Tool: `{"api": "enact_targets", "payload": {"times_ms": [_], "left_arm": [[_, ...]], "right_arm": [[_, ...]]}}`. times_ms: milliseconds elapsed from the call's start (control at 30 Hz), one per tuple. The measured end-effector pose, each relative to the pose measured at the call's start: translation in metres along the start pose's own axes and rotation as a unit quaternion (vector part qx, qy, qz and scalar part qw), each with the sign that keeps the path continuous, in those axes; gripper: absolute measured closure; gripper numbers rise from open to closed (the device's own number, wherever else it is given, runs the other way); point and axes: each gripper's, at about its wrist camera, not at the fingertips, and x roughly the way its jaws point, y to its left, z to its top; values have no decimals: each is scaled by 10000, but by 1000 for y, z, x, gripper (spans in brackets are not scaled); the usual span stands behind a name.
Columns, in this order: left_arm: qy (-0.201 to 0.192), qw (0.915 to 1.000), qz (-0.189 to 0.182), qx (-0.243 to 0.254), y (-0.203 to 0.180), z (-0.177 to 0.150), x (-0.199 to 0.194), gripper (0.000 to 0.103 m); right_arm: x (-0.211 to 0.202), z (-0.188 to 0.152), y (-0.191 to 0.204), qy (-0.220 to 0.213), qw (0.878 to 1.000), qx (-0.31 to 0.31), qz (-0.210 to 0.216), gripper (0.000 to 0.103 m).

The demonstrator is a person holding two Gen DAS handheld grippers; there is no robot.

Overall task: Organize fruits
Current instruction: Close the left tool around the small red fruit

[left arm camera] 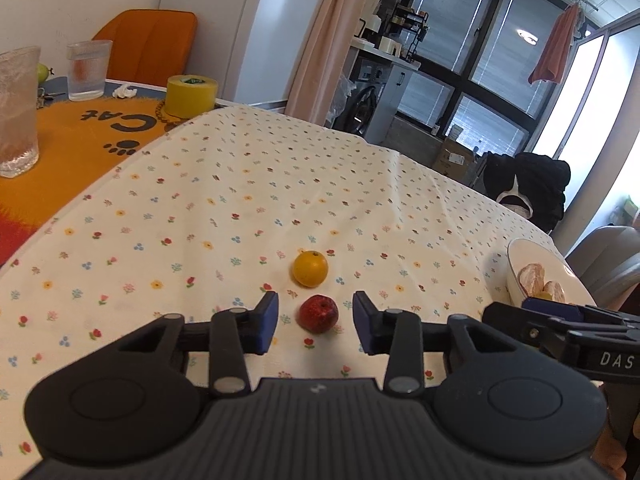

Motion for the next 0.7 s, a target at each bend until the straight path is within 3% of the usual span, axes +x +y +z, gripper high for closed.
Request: {"api": "enact_targets", "payload": {"times_ms": [100, 167, 300, 400, 633, 700], "left_arm": [[77, 10000, -54, 24, -1, -2, 6, 73], [158, 9999, -67, -14, 1, -3, 11, 86], [43, 9999, -50, -112, 9, -1, 7, 87], [4, 9998, -7, -190, 18, 3, 3, 97], [2, 9993, 137, -341, 38, 8, -1, 98], [38, 9991, 117, -403, 42, 9, -2, 97]], "right_arm": [[7, 3, 5, 66, 9999, -65, 48, 23], [11, 5, 10, 113, 9998, -150, 75, 24], [21, 9, 21, 186, 9992, -318, 144, 25], [29, 11, 29, 253, 9986, -396, 230, 29], [49, 15, 46, 420, 9968, -545, 417, 38], [53, 16, 50, 461, 9961, -592, 455, 45]]}}
